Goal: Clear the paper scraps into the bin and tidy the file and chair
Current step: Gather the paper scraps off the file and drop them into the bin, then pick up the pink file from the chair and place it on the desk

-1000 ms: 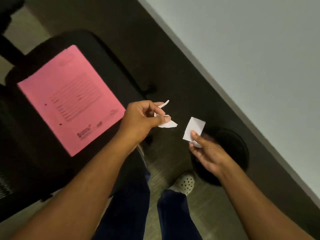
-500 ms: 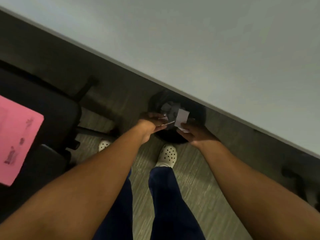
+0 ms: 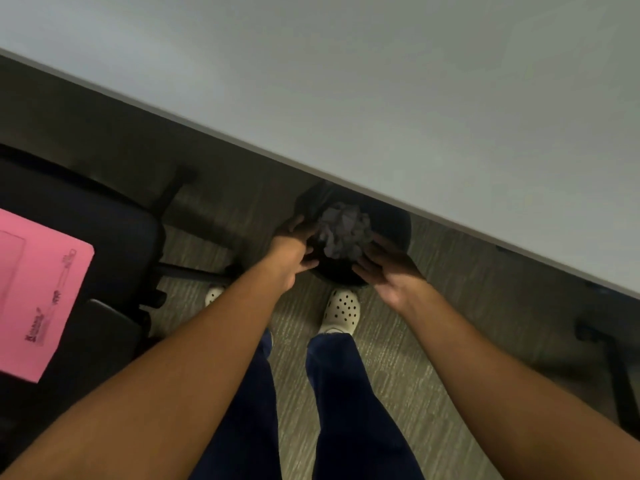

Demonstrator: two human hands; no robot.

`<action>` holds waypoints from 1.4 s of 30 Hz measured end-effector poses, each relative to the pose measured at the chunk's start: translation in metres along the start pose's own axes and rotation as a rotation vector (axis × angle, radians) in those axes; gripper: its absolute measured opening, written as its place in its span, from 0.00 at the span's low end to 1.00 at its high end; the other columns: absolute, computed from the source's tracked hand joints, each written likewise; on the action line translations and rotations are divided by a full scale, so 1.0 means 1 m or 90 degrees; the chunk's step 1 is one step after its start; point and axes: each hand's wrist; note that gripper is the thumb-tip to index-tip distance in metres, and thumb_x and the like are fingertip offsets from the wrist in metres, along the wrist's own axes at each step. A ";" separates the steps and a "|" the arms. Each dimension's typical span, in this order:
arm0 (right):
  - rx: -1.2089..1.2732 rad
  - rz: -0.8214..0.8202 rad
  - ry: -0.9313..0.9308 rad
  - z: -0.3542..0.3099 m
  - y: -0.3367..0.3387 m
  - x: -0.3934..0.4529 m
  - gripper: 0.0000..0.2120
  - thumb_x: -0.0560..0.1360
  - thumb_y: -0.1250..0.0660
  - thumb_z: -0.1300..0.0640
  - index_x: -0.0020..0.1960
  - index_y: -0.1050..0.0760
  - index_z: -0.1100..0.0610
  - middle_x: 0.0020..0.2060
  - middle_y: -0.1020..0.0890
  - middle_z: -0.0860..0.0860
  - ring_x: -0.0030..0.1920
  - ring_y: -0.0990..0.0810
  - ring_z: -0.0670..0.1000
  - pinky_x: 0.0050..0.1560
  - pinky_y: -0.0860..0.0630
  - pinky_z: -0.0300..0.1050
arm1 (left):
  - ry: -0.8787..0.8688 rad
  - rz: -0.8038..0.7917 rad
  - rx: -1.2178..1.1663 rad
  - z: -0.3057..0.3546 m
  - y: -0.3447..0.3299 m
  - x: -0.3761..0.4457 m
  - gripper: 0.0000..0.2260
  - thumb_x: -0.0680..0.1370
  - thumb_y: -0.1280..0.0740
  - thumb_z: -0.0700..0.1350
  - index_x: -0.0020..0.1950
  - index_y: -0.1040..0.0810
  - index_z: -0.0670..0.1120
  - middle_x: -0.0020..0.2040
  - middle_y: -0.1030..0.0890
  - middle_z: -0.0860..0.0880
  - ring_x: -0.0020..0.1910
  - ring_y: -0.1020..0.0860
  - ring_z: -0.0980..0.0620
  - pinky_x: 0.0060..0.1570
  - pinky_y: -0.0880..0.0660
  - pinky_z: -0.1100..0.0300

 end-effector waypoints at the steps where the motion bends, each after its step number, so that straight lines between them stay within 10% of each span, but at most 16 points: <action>1: 0.005 -0.001 0.009 0.003 -0.010 -0.007 0.16 0.82 0.34 0.68 0.66 0.21 0.57 0.65 0.18 0.59 0.66 0.19 0.60 0.68 0.22 0.59 | -0.006 0.016 -0.017 0.002 0.009 -0.006 0.15 0.86 0.34 0.44 0.72 0.24 0.52 0.62 0.18 0.48 0.58 0.18 0.46 0.46 0.16 0.50; 8: -0.178 -0.135 0.109 0.018 -0.116 -0.050 0.09 0.81 0.32 0.66 0.59 0.18 0.57 0.57 0.15 0.58 0.53 0.14 0.53 0.55 0.15 0.48 | -0.164 0.088 -0.121 0.041 0.091 -0.081 0.05 0.85 0.32 0.42 0.57 0.18 0.50 0.51 0.14 0.47 0.47 0.15 0.51 0.42 0.16 0.58; 13: -0.369 -0.304 0.178 0.033 -0.223 -0.063 0.08 0.81 0.30 0.62 0.58 0.18 0.54 0.50 0.14 0.52 0.49 0.14 0.49 0.51 0.15 0.46 | -0.330 0.328 -0.266 0.077 0.192 -0.119 0.08 0.82 0.35 0.36 0.52 0.18 0.47 0.38 0.17 0.49 0.31 0.19 0.56 0.32 0.19 0.60; 23: -0.783 -0.434 0.293 0.147 -0.400 -0.050 0.13 0.80 0.29 0.65 0.61 0.21 0.52 0.52 0.17 0.43 0.58 0.17 0.47 0.58 0.17 0.47 | -0.226 0.760 -0.265 0.023 0.404 -0.093 0.14 0.83 0.36 0.37 0.51 0.22 0.57 0.67 0.23 0.48 0.61 0.20 0.45 0.40 0.18 0.64; 28: -0.951 -0.438 0.334 0.182 -0.439 -0.031 0.18 0.80 0.30 0.65 0.68 0.24 0.55 0.64 0.19 0.51 0.63 0.17 0.52 0.64 0.18 0.57 | -0.099 0.775 -0.239 -0.021 0.446 -0.067 0.23 0.86 0.35 0.41 0.81 0.31 0.51 0.79 0.35 0.47 0.72 0.26 0.42 0.70 0.23 0.42; 32: -1.030 -0.376 0.360 0.195 -0.451 -0.018 0.27 0.78 0.27 0.65 0.74 0.29 0.53 0.70 0.25 0.53 0.67 0.20 0.56 0.66 0.19 0.60 | -0.024 0.753 -0.277 -0.040 0.450 -0.057 0.29 0.87 0.36 0.44 0.86 0.42 0.48 0.81 0.36 0.42 0.75 0.28 0.39 0.71 0.25 0.42; 38: -1.063 -0.361 0.349 0.197 -0.459 -0.010 0.28 0.77 0.24 0.62 0.74 0.29 0.56 0.67 0.20 0.55 0.65 0.19 0.58 0.65 0.19 0.60 | 0.066 0.717 -0.461 -0.056 0.464 -0.049 0.16 0.87 0.36 0.52 0.65 0.22 0.40 0.63 0.18 0.40 0.64 0.19 0.37 0.63 0.19 0.39; 42: -1.030 -0.425 0.313 0.192 -0.459 -0.025 0.20 0.77 0.25 0.63 0.67 0.26 0.56 0.63 0.17 0.53 0.63 0.18 0.56 0.65 0.19 0.60 | -0.032 0.774 -0.423 -0.047 0.458 -0.071 0.14 0.88 0.41 0.54 0.55 0.26 0.44 0.55 0.17 0.41 0.54 0.17 0.39 0.51 0.18 0.44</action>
Point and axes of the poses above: each hand's wrist, its own x-axis towards the middle knuckle, its own y-axis out of the back of the hand, z = x × y
